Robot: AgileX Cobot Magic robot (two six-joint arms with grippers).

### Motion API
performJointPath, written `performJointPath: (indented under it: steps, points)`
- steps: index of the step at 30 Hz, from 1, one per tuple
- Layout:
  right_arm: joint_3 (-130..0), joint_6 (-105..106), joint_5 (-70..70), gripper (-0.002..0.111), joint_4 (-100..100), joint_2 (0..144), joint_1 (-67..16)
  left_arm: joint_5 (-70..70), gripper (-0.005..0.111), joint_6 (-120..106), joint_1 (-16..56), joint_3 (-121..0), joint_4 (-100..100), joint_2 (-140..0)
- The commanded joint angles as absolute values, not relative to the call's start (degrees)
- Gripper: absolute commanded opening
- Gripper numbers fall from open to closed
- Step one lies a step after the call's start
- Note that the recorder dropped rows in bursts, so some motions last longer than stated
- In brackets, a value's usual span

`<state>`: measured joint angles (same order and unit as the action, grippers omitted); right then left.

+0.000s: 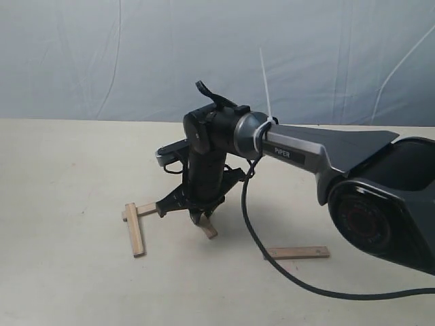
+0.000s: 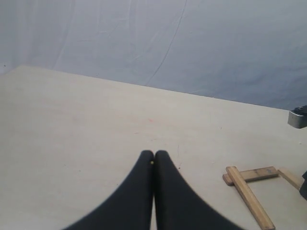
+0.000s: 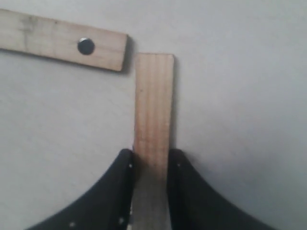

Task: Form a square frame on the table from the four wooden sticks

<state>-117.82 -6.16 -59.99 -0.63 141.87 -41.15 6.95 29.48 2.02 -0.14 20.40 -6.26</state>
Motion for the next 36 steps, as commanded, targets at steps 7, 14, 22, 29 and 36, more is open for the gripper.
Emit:
performJointPath:
  steps: [7, 14, 22, 29, 36]
  points:
    - [-126.6, -12.9, -65.7, -0.001, -1.3, 142.0, -42.2, 6.9, 0.0, 29.5, 1.8, 0.0, 20.6, -6.0]
    - [-127.1, -17.4, -63.1, -0.001, -1.3, 143.6, -44.1, 6.9, 0.0, 29.5, 1.8, 0.0, 20.6, -6.0]
    - [-127.1, -19.7, -61.0, -0.001, -2.2, 145.5, -45.0, 6.9, 0.0, 29.5, 1.8, 0.0, 20.6, -6.0]
    - [-127.1, -19.9, -62.3, -0.001, -3.3, 142.5, -44.6, 6.9, 0.0, 29.5, 1.8, 0.0, 21.4, -6.0]
    - [-127.1, -17.6, -70.0, -0.001, -9.4, 134.9, -40.0, 6.9, 0.0, 29.5, 1.8, 0.0, 21.5, -6.0]
